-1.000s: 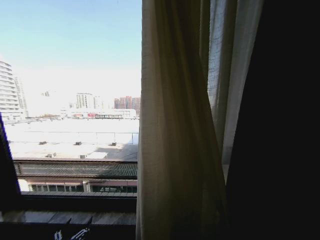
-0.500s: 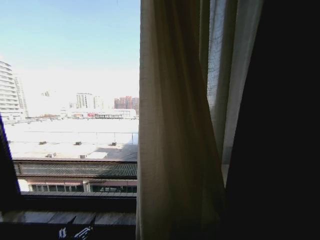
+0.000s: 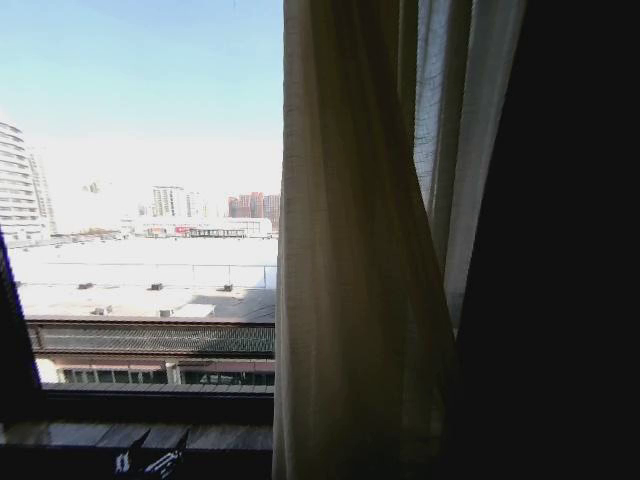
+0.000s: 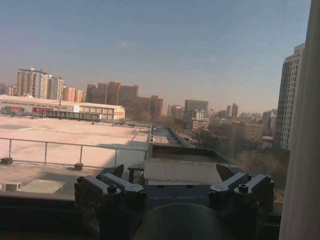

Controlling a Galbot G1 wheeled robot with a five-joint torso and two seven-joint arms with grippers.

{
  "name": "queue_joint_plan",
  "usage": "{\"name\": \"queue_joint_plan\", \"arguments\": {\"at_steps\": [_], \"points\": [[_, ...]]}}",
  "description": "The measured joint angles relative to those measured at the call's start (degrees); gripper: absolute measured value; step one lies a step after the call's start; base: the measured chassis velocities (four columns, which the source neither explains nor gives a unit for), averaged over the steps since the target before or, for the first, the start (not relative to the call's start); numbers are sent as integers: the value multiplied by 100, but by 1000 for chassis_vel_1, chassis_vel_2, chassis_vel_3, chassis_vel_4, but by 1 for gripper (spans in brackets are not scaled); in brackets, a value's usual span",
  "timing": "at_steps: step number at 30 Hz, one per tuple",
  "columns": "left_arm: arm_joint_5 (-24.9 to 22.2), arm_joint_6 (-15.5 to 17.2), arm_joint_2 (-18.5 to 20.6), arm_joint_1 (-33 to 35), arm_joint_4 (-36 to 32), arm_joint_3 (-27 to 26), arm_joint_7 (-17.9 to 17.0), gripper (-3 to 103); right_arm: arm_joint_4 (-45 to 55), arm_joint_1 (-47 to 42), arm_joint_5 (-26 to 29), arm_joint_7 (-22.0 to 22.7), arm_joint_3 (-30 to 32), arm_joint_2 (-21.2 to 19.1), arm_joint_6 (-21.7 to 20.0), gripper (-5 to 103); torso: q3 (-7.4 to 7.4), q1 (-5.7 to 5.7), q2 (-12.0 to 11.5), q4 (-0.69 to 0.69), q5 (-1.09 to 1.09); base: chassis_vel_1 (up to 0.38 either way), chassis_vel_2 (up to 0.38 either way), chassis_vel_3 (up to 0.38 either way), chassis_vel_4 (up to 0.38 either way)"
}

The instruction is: Open the curtains by pulling them apart, changing their state from closed to fully open.

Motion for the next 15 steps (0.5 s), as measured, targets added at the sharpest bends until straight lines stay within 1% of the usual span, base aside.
{"name": "queue_joint_plan", "arguments": {"at_steps": [6,11,15], "points": [[7,2,-8,56,-20,-32,10,100,87,34,-250,56,-219,155,-25,100,0,0,0,1,1,0,0,0,0],[7,0,-5,68,-22,-55,13,100,136,23,-317,95,-262,187,-35,100,0,0,0,0,1,0,0,0,0],[13,-2,-19,69,-44,-50,16,100,215,-7,-353,115,-259,205,-39,100,0,0,0,0,1,84,71,-71,-82]]}}
